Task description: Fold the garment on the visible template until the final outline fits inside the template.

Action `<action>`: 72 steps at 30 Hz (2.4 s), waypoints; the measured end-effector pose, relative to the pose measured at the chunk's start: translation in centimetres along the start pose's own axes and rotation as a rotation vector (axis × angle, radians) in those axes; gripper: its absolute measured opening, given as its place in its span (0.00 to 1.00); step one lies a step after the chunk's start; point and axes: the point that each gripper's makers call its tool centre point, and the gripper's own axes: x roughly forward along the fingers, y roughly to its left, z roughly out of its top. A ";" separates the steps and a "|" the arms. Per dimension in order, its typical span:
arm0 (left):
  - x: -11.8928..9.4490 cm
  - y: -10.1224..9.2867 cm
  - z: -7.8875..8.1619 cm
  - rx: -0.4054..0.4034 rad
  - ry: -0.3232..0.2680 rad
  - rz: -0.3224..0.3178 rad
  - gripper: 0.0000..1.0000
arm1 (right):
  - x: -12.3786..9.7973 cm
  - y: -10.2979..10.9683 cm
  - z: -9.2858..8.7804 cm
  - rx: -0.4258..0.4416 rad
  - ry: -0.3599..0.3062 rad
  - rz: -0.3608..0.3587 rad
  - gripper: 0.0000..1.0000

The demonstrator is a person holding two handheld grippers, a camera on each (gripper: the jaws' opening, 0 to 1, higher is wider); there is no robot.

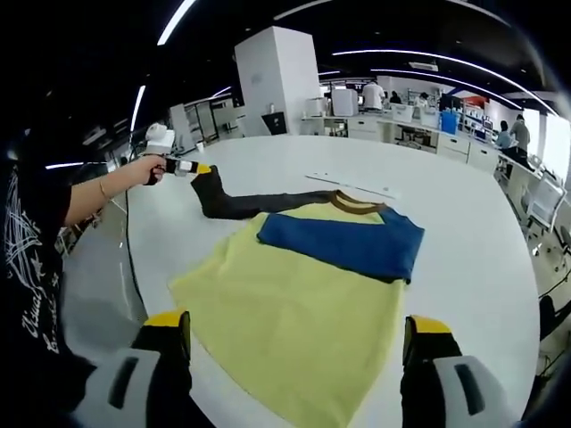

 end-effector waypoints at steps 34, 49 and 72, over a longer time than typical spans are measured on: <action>2.9 -11.1 3.2 -0.016 -0.021 -0.153 0.00 | -0.4 0.4 -0.2 -0.014 0.008 0.009 1.00; 4.2 -18.2 4.0 0.020 -0.025 -0.280 0.00 | -0.5 0.1 -0.5 -0.002 0.010 0.003 1.00; 5.8 -28.1 2.1 0.123 0.006 -0.460 0.00 | -0.6 -0.7 -1.5 0.027 0.021 -0.005 1.00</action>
